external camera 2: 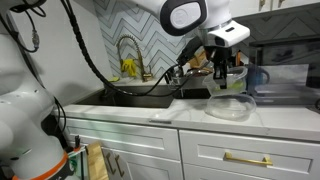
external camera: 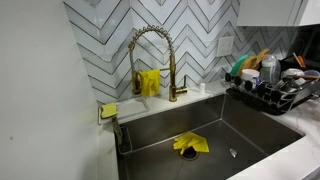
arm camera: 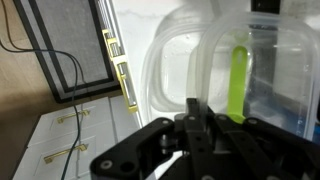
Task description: Stack the containers and put them in the sink
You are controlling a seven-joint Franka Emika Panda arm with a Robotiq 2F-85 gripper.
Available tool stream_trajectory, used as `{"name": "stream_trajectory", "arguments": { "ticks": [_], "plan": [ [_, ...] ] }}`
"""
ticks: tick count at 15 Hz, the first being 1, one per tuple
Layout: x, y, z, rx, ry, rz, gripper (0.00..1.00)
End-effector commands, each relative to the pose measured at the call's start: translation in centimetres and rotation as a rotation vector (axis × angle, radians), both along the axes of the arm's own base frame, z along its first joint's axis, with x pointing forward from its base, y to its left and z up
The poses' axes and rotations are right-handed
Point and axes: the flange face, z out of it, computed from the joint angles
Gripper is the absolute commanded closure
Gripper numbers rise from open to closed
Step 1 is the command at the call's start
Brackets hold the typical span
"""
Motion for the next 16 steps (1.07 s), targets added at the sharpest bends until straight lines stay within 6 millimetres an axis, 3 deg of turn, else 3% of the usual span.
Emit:
{"name": "stream_trajectory", "arguments": {
  "ticks": [1,9,10,11,16],
  "plan": [
    [1.4,-1.1,-1.7,0.057,0.041,0.003,0.99],
    [4.0,-1.9,-4.8,0.073,0.102,0.005,0.96],
    [4.1,-1.9,-5.1,0.074,0.113,0.001,0.70],
    [4.2,-1.9,-5.1,0.076,0.118,0.007,0.69],
    [4.0,-2.3,-5.0,0.037,0.162,0.017,0.33]
  ]
}}
